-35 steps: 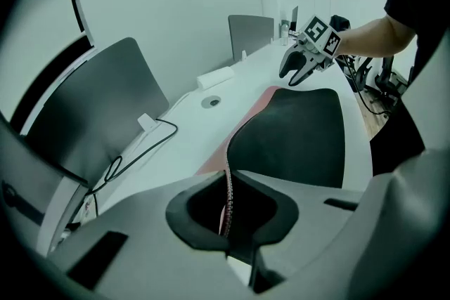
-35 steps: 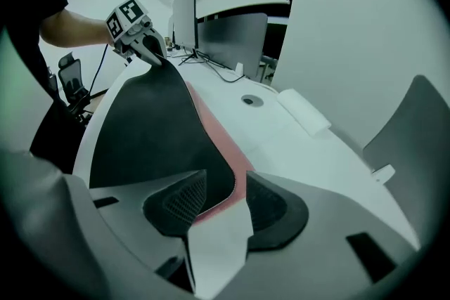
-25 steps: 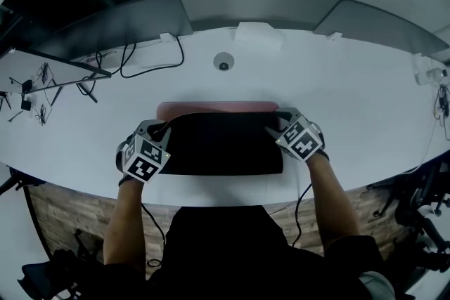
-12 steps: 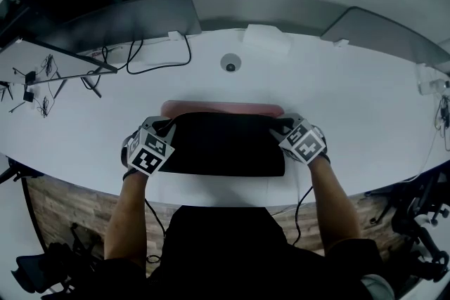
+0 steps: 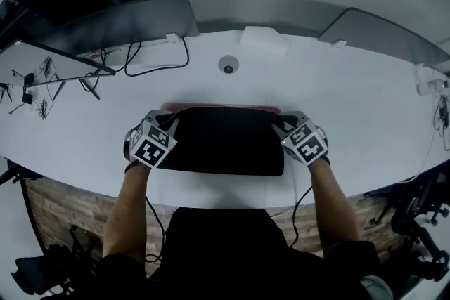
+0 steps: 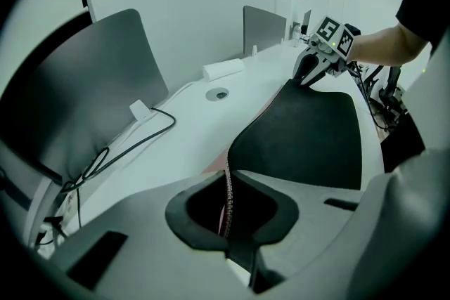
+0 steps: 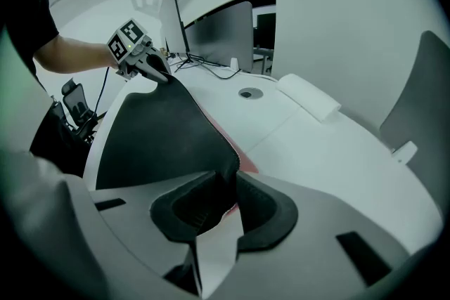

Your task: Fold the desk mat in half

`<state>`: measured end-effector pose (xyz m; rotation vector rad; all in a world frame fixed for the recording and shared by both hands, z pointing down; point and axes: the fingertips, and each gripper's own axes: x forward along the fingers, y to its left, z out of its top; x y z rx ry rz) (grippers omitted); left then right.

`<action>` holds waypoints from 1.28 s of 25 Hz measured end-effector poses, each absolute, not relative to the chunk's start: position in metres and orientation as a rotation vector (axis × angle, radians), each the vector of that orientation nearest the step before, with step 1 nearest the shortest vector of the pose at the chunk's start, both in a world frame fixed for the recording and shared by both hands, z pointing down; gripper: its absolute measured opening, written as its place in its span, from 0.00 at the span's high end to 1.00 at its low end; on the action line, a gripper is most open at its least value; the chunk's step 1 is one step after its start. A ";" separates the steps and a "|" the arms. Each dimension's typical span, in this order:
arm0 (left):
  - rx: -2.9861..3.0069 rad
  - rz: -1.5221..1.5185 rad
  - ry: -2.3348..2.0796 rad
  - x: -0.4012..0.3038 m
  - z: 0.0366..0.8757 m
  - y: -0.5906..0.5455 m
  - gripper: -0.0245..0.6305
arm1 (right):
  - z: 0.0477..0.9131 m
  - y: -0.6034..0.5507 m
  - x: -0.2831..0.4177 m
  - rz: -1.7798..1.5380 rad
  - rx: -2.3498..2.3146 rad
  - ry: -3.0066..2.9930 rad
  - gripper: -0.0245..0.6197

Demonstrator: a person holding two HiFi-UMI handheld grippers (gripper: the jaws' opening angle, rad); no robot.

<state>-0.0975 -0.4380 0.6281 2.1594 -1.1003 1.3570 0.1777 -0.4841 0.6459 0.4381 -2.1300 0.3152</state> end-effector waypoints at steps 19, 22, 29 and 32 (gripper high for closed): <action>2.051 1.327 -1.333 -0.126 0.662 -0.465 0.66 | 0.656 -0.505 0.182 0.275 0.567 -2.100 0.68; 2.027 1.281 -1.422 -0.135 0.660 -0.468 0.54 | 0.653 -0.505 0.184 0.230 0.608 -2.096 0.68; 2.045 1.132 -1.511 -0.137 0.647 -0.464 0.52 | 0.624 -0.504 0.186 0.099 0.803 -2.162 0.67; 2.093 1.064 -1.573 -0.138 0.621 -0.455 0.52 | 0.594 -0.493 0.178 0.033 0.865 -2.228 0.73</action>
